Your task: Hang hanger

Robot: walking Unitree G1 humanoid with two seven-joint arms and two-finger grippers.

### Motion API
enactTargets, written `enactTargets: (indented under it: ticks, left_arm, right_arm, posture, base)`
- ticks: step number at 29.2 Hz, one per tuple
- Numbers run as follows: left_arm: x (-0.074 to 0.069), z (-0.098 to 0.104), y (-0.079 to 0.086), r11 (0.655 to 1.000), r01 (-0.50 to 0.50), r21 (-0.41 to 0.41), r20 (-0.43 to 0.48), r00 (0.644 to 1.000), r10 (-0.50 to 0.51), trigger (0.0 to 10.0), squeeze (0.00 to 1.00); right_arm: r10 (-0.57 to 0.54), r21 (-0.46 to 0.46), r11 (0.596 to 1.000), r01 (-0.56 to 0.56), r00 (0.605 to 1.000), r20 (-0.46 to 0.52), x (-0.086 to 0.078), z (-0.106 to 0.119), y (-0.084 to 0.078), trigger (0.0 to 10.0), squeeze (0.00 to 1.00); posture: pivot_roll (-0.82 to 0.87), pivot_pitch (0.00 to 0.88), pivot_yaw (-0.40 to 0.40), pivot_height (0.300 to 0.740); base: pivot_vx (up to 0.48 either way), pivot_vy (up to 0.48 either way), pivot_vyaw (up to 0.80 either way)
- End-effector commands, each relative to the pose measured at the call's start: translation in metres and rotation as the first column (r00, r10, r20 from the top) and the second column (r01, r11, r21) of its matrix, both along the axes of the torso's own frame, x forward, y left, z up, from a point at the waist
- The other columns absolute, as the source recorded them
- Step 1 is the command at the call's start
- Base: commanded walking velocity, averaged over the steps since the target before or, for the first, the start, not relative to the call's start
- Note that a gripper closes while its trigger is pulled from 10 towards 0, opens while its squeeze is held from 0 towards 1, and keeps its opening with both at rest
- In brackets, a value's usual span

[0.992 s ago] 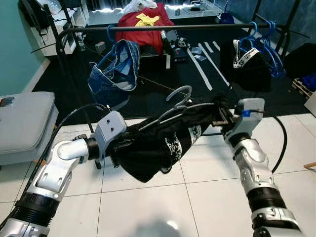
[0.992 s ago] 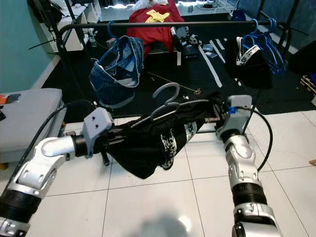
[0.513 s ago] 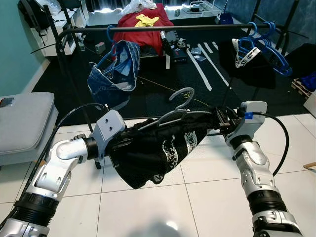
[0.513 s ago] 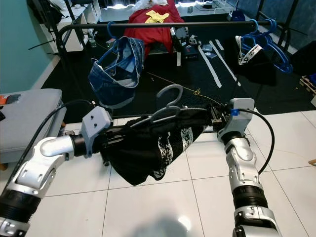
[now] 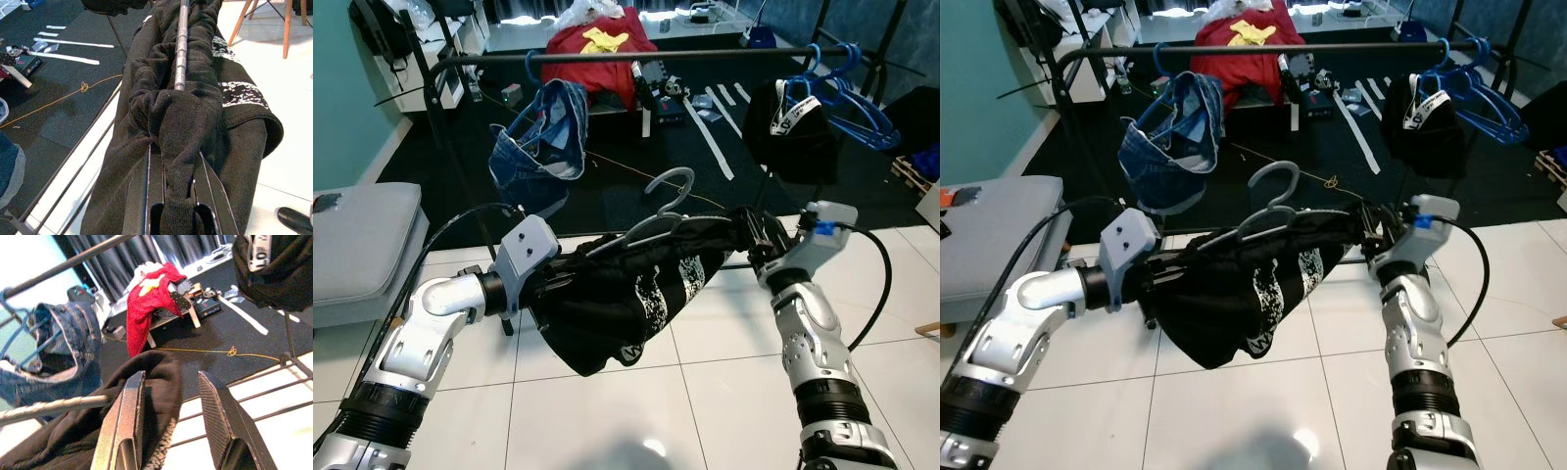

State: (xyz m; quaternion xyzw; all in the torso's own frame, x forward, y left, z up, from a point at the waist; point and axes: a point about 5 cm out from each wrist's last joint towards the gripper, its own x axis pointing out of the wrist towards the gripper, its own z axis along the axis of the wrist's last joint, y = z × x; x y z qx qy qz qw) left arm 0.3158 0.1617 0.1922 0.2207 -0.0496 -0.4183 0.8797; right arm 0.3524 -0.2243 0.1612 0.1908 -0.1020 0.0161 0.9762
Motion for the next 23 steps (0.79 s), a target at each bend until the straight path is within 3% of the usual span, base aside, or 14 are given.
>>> enactTargets:
  ticks: [1,8,14,18,22,23]
  left_arm:
    - [0.002,0.005,0.002,0.999,-0.007,-0.036,0.012,1.000,0.007,0.0,0.00]
    - [0.002,0.006,0.004,0.999,-0.008,-0.038,0.014,1.000,0.009,0.0,0.00]
    - [0.002,0.007,0.003,0.999,-0.004,-0.039,0.013,1.000,0.004,0.0,0.00]
    - [0.001,0.008,0.000,0.999,0.019,-0.049,0.014,1.000,-0.019,0.0,0.00]
    - [0.000,0.008,0.000,0.999,0.023,-0.049,0.013,1.000,-0.022,0.0,0.00]
    - [0.000,0.007,0.001,0.999,0.017,-0.040,0.014,1.000,-0.016,0.0,0.00]
  right_arm:
    - [0.008,0.039,0.999,-0.007,1.000,-0.021,0.001,-0.003,-0.001,10.0,0.00]
    - [0.028,0.060,0.998,-0.026,0.999,-0.027,0.001,-0.002,-0.004,10.0,0.00]
    - [0.147,0.165,0.977,-0.134,0.987,-0.067,0.003,-0.005,-0.001,10.0,0.00]
    - [0.205,0.186,0.964,-0.188,0.976,-0.076,0.004,-0.005,0.000,9.8,0.00]
    - [0.163,0.158,0.976,-0.152,0.985,-0.062,0.005,-0.001,-0.003,10.0,0.00]
    - [0.080,0.098,0.992,-0.075,0.996,-0.045,0.004,0.003,-0.011,10.0,0.00]
  posture:
    - [0.06,0.093,0.048,0.740]
    - [0.06,0.092,0.047,0.740]
    - [0.06,0.090,0.049,0.740]
    - [0.07,0.089,0.050,0.740]
    - [0.06,0.089,0.047,0.740]
    - [0.06,0.089,0.047,0.740]
  base:
    - [0.000,0.000,0.00]
    - [0.000,0.000,0.00]
    - [0.000,0.000,0.00]
    - [0.000,0.000,0.00]
    - [0.000,0.000,0.00]
    - [0.000,0.000,0.00]
